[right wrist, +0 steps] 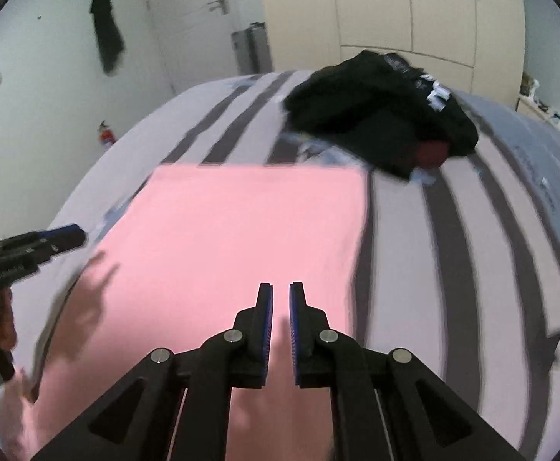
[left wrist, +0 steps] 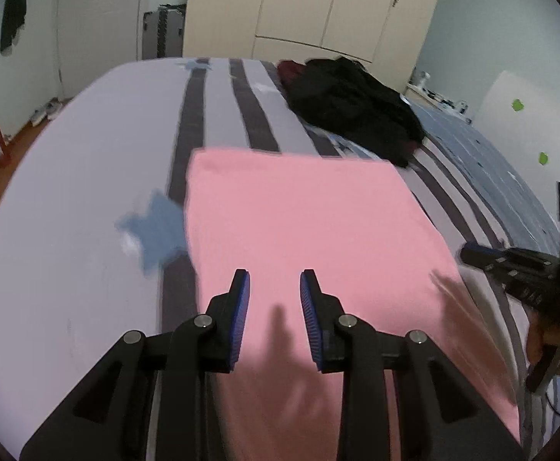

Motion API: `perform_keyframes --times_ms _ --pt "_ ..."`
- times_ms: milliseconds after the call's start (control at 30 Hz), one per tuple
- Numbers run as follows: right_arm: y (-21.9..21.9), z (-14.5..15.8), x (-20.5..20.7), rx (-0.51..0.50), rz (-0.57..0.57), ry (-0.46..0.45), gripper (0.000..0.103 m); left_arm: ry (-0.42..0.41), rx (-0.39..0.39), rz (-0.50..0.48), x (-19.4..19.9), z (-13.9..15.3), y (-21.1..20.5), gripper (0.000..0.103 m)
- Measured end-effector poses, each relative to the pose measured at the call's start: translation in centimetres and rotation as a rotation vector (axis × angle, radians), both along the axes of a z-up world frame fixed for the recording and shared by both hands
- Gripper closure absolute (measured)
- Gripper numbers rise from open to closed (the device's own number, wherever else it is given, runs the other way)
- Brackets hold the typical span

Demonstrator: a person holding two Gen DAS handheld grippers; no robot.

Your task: Fold clothes

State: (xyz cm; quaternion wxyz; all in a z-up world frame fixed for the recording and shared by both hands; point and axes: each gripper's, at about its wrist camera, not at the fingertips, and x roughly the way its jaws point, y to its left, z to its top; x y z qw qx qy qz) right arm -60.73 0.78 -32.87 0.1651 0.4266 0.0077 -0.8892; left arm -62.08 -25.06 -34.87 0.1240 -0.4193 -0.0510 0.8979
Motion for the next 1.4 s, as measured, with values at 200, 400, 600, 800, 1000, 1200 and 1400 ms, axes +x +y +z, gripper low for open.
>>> perform_keyframes --times_ms 200,400,600,800,1000,1200,1400 --pt "0.3 -3.9 0.9 0.045 -0.019 -0.082 0.095 -0.074 -0.128 -0.005 1.4 -4.3 1.1 0.080" --pt "3.9 -4.6 0.0 0.110 -0.075 -0.084 0.093 -0.060 -0.169 0.092 1.8 -3.4 -1.6 0.094" --pt "3.9 -2.8 -2.0 0.068 -0.106 -0.037 0.092 -0.001 -0.123 0.082 -0.1 -1.1 -1.9 0.094" --pt "-1.0 -4.6 -7.3 0.077 -0.061 -0.053 0.092 -0.050 -0.200 -0.012 -4.6 -3.3 0.9 0.093" --pt "3.1 -5.2 -10.6 0.081 -0.176 -0.076 0.095 -0.051 -0.222 0.075 -6.5 -3.9 -2.7 0.093" --pt "5.6 -3.7 -10.3 0.077 -0.239 -0.081 0.092 -0.064 -0.125 0.206 -5.0 -2.5 -6.8 0.087" --pt "2.9 -1.0 -1.3 0.007 -0.130 -0.052 0.091 -0.047 -0.008 0.098 3.8 0.2 -4.6 0.087"
